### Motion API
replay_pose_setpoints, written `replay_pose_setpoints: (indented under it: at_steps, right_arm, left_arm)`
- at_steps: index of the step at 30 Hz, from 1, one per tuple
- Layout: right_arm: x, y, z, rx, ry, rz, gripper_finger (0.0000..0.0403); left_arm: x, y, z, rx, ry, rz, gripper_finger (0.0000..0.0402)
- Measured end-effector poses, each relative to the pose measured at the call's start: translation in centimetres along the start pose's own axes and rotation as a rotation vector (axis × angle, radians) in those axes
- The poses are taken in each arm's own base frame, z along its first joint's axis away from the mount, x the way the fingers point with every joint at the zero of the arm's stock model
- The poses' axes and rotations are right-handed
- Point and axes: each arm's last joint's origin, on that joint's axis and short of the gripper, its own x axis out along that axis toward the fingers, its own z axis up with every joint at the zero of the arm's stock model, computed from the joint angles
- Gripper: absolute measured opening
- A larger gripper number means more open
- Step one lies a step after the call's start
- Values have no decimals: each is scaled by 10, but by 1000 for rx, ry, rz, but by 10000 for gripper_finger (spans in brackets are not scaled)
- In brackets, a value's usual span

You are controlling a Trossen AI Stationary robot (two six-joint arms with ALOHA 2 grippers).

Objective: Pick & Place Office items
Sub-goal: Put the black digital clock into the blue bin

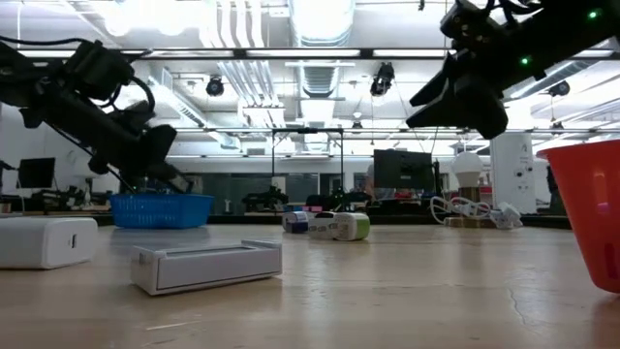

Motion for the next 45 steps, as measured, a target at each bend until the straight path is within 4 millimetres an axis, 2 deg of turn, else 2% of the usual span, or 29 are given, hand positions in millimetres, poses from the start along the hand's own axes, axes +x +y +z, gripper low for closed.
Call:
replay_pose_setpoints:
  at_steps: [15,40,45]
  right_arm:
    - [-1,0,0,16,-3,4,285]
    - [0,0,0,23,-3,6,286]
    - [0,0,0,23,-3,6,286]
  left_arm:
    - [4,14,-11,-20,132,91,51]
    - [8,14,-15,-6,175,87,51]
    - [8,14,-16,-12,183,83,89]
